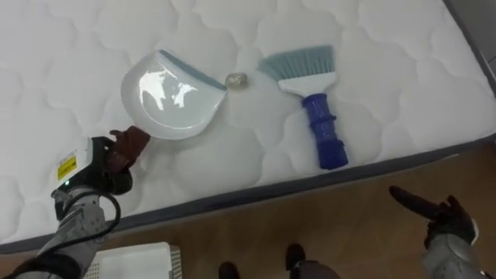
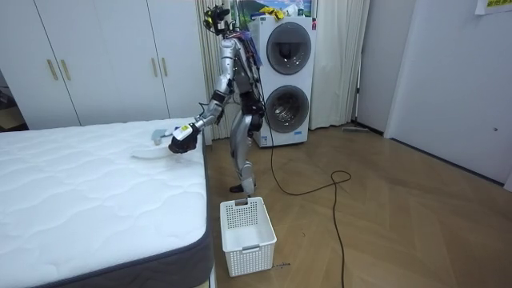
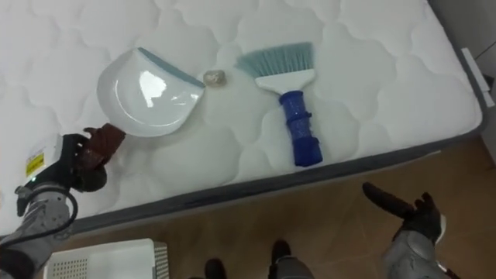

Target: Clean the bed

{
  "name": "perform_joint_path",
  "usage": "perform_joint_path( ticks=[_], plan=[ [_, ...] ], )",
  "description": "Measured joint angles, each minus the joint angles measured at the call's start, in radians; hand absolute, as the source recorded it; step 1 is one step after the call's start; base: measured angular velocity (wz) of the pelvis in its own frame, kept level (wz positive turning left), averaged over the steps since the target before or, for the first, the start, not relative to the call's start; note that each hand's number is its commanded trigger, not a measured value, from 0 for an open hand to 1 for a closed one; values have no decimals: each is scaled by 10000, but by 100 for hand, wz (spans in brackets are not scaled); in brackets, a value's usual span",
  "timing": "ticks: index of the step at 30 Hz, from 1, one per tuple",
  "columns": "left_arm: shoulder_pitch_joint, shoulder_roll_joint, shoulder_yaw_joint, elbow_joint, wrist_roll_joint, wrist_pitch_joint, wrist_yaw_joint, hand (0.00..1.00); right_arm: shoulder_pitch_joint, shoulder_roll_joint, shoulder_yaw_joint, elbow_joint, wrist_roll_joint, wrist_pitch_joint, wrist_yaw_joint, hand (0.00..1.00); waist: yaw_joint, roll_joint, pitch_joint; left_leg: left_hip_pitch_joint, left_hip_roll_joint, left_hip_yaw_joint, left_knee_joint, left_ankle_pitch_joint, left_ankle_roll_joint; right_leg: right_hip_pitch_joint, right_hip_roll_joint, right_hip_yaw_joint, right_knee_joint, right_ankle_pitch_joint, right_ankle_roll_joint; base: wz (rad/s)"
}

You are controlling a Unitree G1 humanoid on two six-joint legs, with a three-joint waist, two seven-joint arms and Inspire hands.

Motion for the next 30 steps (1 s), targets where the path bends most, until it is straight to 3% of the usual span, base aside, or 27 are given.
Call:
perform_joint_path(
  ticks=[4,8,13,21,30],
  plan=[
    [320,2,81,-94,369,-6,130,100,-38,-21,-17,-796,-1645,-187,-714,0,74,-122,-66,76,-13,127,-101,16,1,-49,-16,70,55,0,0,-8],
    [407,4,146,-201,371,-3,132,100,-36,-56,-77,-1800,-2783,-306,-1309,0,80,-129,-67,57,-6,140,-81,22,11,-49,-62,56,29,1,12,0],
    [468,10,82,-383,370,74,30,100,-77,-56,76,-3073,-4844,-727,-2087,0,144,-131,-69,42,16,139,49,21,14,21,-54,16,8,-13,37,0],
    [499,4,-31,-390,361,263,-264,100,-433,-55,523,-3892,-5750,-830,-2680,0,278,-124,-67,48,26,168,48,20,13,14,-26,34,31,-12,34,0],
    [322,15,-105,-640,354,341,-1121,100,-571,-61,1488,-3489,-5730,-831,-2464,0,530,-83,-39,20,56,98,-65,11,21,5,-77,-37,-5,-15,36,3]
  ],
)
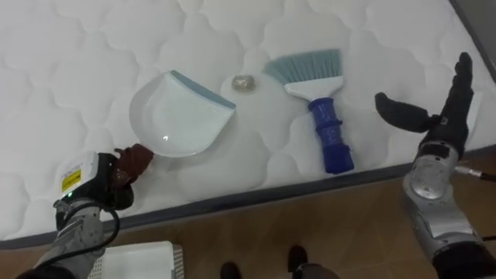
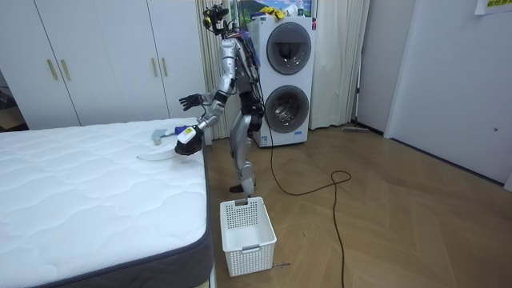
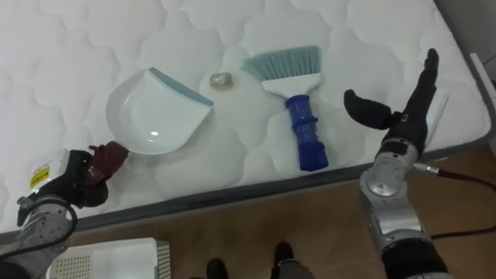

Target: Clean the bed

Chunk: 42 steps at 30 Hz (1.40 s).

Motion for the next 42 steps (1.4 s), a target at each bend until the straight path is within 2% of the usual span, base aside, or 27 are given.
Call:
perform_joint_path(
  ticks=[2,4,7,10,17,23,25,29,36,42],
  plan=[
    [-3,9,-53,2,0,-53,-31,100,-9,-19,309,267,-4,-13,119,0,55,-4,6,-10,0,-13,0,0,0,-10,-1,-9,6,0,0,2],
    [-174,8,-65,10,-5,-98,-150,100,-15,-26,632,689,-3,-17,389,0,134,1,79,-56,1,-78,8,0,0,-18,-19,-128,0,-3,-5,7],
    [-337,10,-67,6,-13,-248,-216,100,-20,-36,917,880,0,-17,773,0,250,17,123,-293,20,-141,103,0,-1,-179,-38,-241,9,-9,-17,9],
    [-471,8,-95,-2,-1,-297,-233,100,-74,-37,1039,1238,-7,-28,1034,0,453,13,174,-354,48,-140,146,-1,-1,-208,-22,-261,13,-5,-23,1],
    [-688,20,-259,41,-59,-299,-236,100,-290,-68,1303,1668,-12,-16,1409,0,632,110,277,-603,113,-128,370,-4,-4,-364,-17,-291,92,5,-39,1],
    [-751,22,-260,54,-101,-268,-339,100,-439,-101,1306,1914,-15,5,1895,0,722,125,285,-610,129,-131,370,-14,-6,-367,-19,-407,99,23,-68,0],
    [-761,21,-260,62,-101,-270,-404,100,-481,-124,1308,1925,-21,6,2078,0,770,174,314,-613,164,-140,367,-136,-14,-376,-14,-511,98,36,-90,0],
    [-803,26,-271,43,-94,-270,-467,100,-662,-119,1389,2157,-19,7,2362,0,798,197,327,-751,183,-149,491,-159,1,-503,-22,-521,197,44,-100,0],
    [-961,31,-280,38,-94,-196,-713,100,-1176,-132,1693,3148,93,16,3076,0,806,344,413,-801,170,-146,535,-165,2,-607,-126,-540,357,47,-109,0],
    [-1026,42,-407,46,-89,-168,-754,100,-1437,-163,1688,3616,132,5,3285,0,785,355,415,-791,114,-162,543,-159,12,-588,-221,-821,415,45,-115,1]
  ],
)
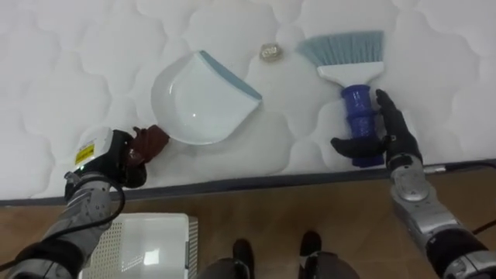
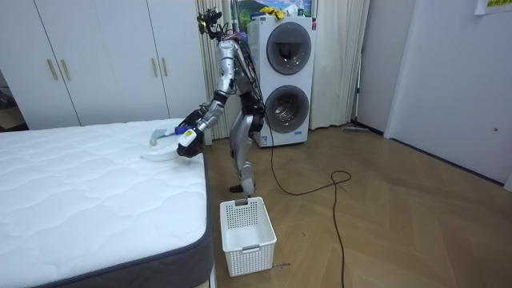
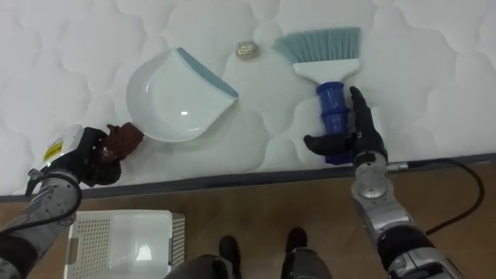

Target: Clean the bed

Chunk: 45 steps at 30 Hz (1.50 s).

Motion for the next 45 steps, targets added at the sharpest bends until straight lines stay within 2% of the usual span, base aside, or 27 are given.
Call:
perform_joint_path(
  ticks=[7,12,13,14,15,18,20,22,27,30,39,45],
  plan=[
    [-290,9,-270,44,14,202,-115,100,-508,-26,4,1043,-141,1,333,0,-7,-3,3,-45,-2,-66,144,-3,10,63,-84,-102,75,-2,-1,4],
    [-364,8,-536,15,4,371,-293,100,-744,-79,268,1587,-139,33,334,0,124,1,9,-42,-3,-106,223,-20,38,130,-94,-211,149,-37,-33,2],
    [-409,7,-693,17,6,397,-304,100,-789,-184,455,1703,-159,112,345,62,192,1,9,-37,-2,-143,247,-23,40,166,-91,-214,136,-38,-35,4],
    [-433,7,-763,8,5,397,-314,100,-810,-243,510,1783,-162,131,359,96,228,1,9,-39,-1,-154,263,-27,44,174,-105,-213,137,-41,-38,5],
    [-453,6,-851,-21,5,399,-335,100,-830,-360,590,1827,-162,224,390,100,290,-3,12,-42,-2,-167,279,-28,45,186,-115,-216,137,-44,-37,4],
    [-449,6,-866,-20,4,470,-463,100,-878,-416,610,1860,-195,446,407,100,352,-23,24,-40,-12,-208,308,-31,50,221,-119,-237,137,-72,-28,4],
    [-450,6,-866,-40,3,491,-486,100,-986,-491,579,2011,-332,459,257,100,354,-31,29,-41,-17,-214,309,-30,51,223,-119,-247,130,-74,-26,0],
    [-449,6,-866,-63,-2,561,-562,100,-1134,-738,563,2101,-657,618,186,100,344,-31,28,-35,-13,-229,313,-30,51,240,-126,-272,123,-77,-30,0],
    [-446,6,-866,-105,-4,640,-687,100,-1316,-808,367,2273,-1600,1098,-99,100,321,-31,26,-22,-10,-255,337,-29,49,280,-121,-345,125,-142,-51,4],
    [-447,6,-866,-142,-4,667,-729,100,-1310,-809,374,2327,-2033,1227,-179,100,316,-33,25,-23,-18,-282,349,-29,49,296,-131,-380,138,-155,-54,5],
    [-479,6,-949,-204,-3,803,-732,100,-1289,-746,366,2477,-2039,1312,-251,100,229,-48,25,-29,-93,-286,414,-28,54,308,-279,-382,197,-203,7,0],
    [-482,8,-1033,-209,-3,836,-735,100,-1290,-724,361,2530,-2042,1254,-257,100,216,-146,15,-14,-157,-283,427,-27,68,292,-304,-372,310,-257,33,3]
  ],
)
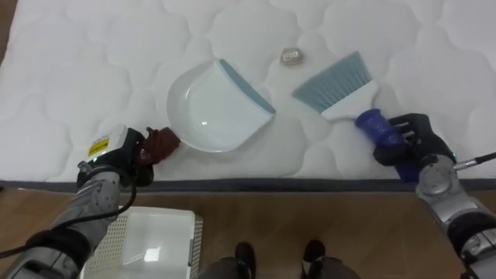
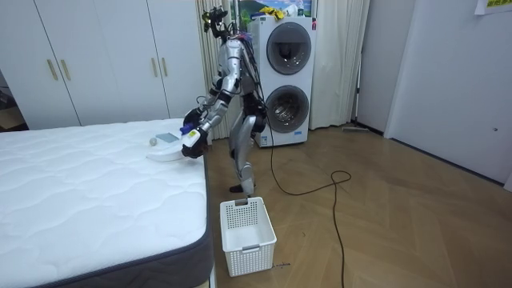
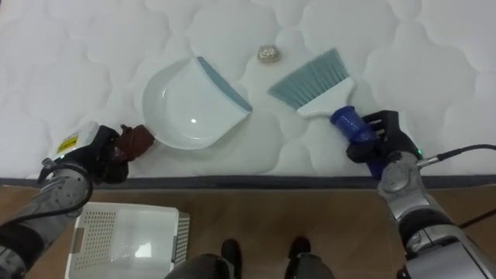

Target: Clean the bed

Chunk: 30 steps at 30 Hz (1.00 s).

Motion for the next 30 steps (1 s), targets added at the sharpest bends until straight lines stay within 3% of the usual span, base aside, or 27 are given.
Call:
perform_joint_path(
  ticks=[10,17,25,27,30],
  plan=[
    [3,10,-127,-187,-3,172,79,100,-13,-11,3,97,-17,68,-320,100,46,-26,-9,-16,8,22,10,13,24,-31,9,43,47,1,-1,0],
    [-16,93,-146,-313,104,348,90,100,-232,-237,7,427,-405,305,-307,100,71,-293,-74,-9,-23,29,-91,28,38,-100,-3,99,148,-6,-4,1],
    [-15,577,-187,-761,437,650,302,100,-607,-1164,-7,529,-1924,1024,-824,100,53,-960,-103,-47,-2,19,-33,34,47,-85,4,65,154,-1,-7,0],
    [-15,584,-189,-786,439,654,323,100,-634,-1489,-7,525,-2645,1127,-1066,100,34,-1011,-101,-93,7,5,43,34,48,-84,-10,21,165,0,-6,6],
    [-14,839,-196,-1014,525,746,355,100,-1005,-1823,17,530,-3881,1478,-1196,100,28,-1182,-99,-127,44,15,36,34,47,-140,12,14,178,19,-39,-1]
  ],
)
